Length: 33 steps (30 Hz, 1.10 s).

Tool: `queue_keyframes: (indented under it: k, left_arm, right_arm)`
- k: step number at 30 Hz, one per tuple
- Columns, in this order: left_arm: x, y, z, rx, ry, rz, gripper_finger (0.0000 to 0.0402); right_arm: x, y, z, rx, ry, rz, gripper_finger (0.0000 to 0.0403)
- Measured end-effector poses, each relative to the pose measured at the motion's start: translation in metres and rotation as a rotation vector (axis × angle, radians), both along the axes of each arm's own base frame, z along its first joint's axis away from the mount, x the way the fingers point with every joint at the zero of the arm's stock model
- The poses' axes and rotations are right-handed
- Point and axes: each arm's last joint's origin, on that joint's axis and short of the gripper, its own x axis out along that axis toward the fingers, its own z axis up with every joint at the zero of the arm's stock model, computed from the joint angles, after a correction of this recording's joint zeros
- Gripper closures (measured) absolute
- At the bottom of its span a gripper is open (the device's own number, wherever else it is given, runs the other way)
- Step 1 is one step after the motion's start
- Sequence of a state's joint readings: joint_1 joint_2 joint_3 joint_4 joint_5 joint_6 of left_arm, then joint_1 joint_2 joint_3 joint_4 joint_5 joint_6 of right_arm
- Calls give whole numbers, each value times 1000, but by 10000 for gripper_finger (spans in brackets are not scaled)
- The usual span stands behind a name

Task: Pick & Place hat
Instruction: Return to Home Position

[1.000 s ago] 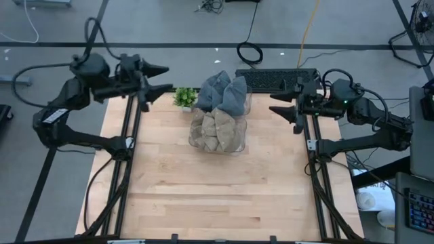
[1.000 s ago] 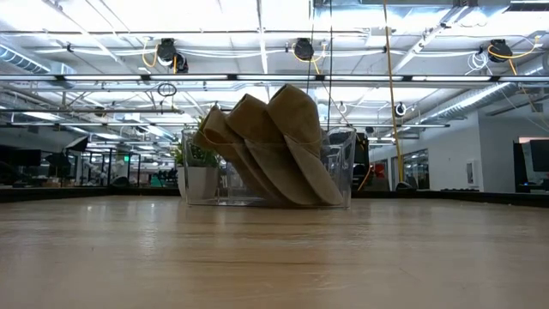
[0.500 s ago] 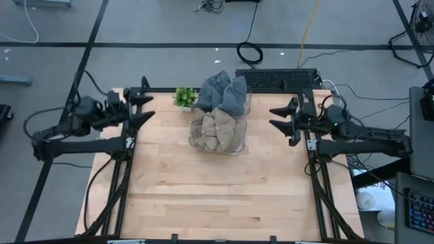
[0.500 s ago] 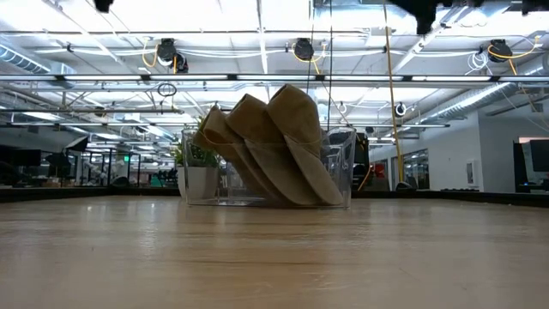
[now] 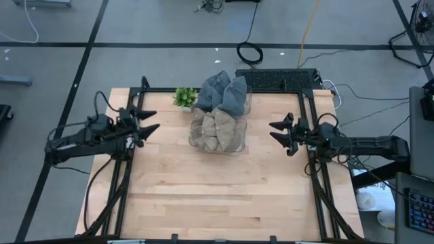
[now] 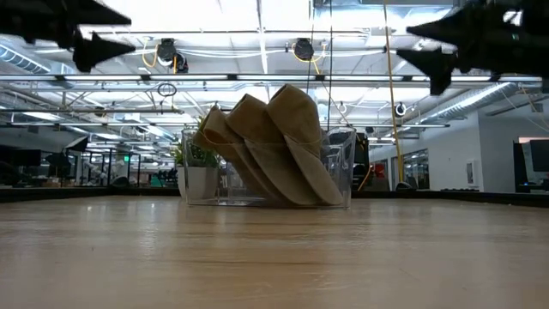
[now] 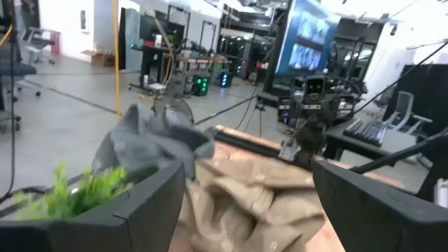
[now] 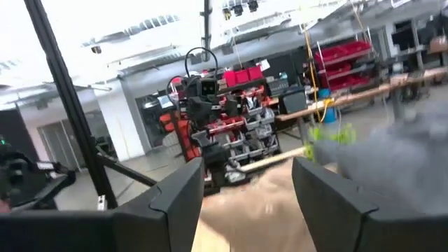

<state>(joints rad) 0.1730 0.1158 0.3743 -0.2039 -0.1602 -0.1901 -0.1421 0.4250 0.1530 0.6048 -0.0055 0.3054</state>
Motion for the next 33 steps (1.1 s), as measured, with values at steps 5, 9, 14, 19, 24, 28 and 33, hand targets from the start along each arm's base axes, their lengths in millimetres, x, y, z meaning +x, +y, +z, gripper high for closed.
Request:
queue_keyframes:
  k: [5,9,14,19,24,28,33]
  left_arm:
    - [6,0,-29,3,-42,-7,78]
    - [11,0,-51,-3,-44,-4,78]
    - [18,0,-74,-59,-19,8,78]
    - [21,-2,-86,-63,-12,-7,78]
    - [22,-4,-87,-58,-12,-24,78]
    - [22,-4,-88,-54,-4,-29,78]
    - [25,-4,-91,-75,33,-29,78]
  right_arm:
    - [-7,2,-13,38,-61,37,195]
    - [-6,1,-16,38,-34,33,195]
    - [-6,1,-18,43,-12,11,196]
    - [-6,0,-19,51,-5,-30,196]
    - [-5,-3,-26,79,59,-125,196]
    - [-5,-6,-32,112,116,-198,195]
    - [-5,-7,-40,144,191,-258,195]
